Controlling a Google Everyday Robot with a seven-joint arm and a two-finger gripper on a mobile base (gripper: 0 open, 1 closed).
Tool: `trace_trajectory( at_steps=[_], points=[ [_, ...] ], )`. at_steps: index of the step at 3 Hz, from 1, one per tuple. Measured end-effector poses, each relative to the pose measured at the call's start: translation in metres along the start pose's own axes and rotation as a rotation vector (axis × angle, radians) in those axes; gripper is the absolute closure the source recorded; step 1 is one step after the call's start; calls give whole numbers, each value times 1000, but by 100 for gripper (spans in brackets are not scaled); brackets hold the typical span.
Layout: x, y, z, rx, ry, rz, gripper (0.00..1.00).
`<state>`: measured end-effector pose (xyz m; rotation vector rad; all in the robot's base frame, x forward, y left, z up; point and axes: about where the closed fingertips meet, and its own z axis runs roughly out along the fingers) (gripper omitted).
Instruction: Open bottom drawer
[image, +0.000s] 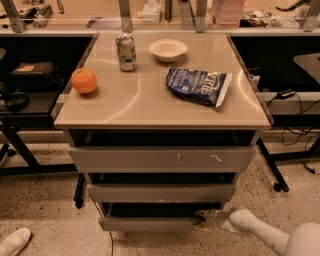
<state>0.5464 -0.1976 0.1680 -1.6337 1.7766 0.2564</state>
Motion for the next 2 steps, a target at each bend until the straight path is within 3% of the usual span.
trace_trajectory(
  at_steps=[1, 2],
  points=[
    [8, 26, -10, -40, -21, 15, 50],
    [7, 25, -12, -40, -21, 15, 71]
  ],
)
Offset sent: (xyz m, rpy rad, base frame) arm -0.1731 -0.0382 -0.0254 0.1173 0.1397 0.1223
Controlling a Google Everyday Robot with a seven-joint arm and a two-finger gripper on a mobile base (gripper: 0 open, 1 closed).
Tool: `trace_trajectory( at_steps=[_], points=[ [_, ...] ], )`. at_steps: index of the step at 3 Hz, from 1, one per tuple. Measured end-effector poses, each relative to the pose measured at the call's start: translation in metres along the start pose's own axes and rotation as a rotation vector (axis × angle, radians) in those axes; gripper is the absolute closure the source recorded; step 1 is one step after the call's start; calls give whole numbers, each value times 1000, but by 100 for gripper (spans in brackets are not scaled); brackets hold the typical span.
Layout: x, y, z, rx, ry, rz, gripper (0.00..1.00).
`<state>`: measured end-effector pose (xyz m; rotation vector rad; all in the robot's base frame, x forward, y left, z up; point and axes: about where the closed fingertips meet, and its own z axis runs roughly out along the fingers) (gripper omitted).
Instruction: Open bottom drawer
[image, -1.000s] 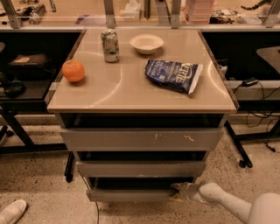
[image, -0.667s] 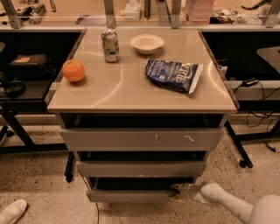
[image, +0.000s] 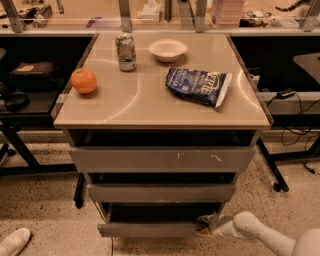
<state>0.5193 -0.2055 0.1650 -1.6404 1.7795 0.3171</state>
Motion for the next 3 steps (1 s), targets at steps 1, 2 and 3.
trace_trajectory(
  at_steps=[1, 2, 3],
  points=[
    [2, 28, -9, -28, -15, -3, 96],
    [-1, 28, -12, -28, -15, -3, 100],
    [0, 46, -19, -41, -18, -4, 81]
  ],
)
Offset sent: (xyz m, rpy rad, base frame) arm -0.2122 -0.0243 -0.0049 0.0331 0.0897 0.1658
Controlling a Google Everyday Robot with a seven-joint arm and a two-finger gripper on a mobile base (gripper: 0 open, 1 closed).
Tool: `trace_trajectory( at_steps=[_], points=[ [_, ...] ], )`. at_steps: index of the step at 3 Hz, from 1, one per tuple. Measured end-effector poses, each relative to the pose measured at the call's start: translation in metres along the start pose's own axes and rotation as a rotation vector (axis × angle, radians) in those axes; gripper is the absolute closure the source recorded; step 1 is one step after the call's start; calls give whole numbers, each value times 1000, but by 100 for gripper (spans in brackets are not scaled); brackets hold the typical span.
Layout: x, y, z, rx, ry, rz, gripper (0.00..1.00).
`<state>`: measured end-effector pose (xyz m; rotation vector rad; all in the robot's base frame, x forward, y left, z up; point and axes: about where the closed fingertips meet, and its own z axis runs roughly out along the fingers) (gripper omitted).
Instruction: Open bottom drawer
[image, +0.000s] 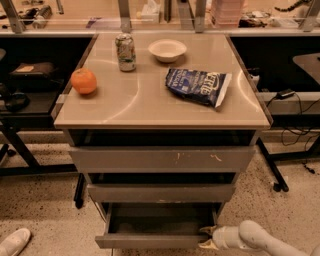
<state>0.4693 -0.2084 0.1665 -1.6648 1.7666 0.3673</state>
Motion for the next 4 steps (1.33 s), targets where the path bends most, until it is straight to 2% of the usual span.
trace_trajectory(
  at_steps=[2, 3, 4],
  points=[
    [0, 0, 0, 0, 0, 0, 36],
    [7, 11, 2, -35, -14, 15, 13],
    [10, 22, -2, -55, -19, 24, 16]
  ],
)
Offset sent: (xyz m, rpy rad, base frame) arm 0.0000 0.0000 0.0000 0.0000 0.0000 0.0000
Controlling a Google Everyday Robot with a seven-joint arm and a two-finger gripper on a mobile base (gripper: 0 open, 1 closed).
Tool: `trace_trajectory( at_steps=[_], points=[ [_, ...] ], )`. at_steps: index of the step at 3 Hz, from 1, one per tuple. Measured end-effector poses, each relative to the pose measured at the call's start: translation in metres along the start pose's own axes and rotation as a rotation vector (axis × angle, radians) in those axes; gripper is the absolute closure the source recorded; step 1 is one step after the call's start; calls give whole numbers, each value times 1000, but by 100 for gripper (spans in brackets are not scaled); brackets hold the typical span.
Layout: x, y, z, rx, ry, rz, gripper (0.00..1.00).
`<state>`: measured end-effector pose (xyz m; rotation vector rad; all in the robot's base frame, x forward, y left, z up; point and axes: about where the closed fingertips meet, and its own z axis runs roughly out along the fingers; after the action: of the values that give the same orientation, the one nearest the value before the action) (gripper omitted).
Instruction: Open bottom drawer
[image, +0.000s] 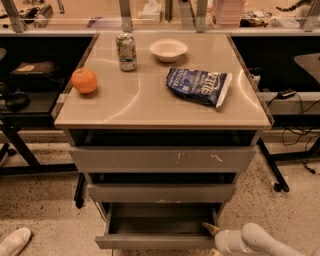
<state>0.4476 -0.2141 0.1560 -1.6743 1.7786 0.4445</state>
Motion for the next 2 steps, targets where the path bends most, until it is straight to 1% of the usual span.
trace_trajectory(
  at_steps=[1, 2],
  points=[
    [11, 22, -5, -24, -8, 23, 38],
    [7, 23, -7, -24, -8, 23, 61]
  ],
)
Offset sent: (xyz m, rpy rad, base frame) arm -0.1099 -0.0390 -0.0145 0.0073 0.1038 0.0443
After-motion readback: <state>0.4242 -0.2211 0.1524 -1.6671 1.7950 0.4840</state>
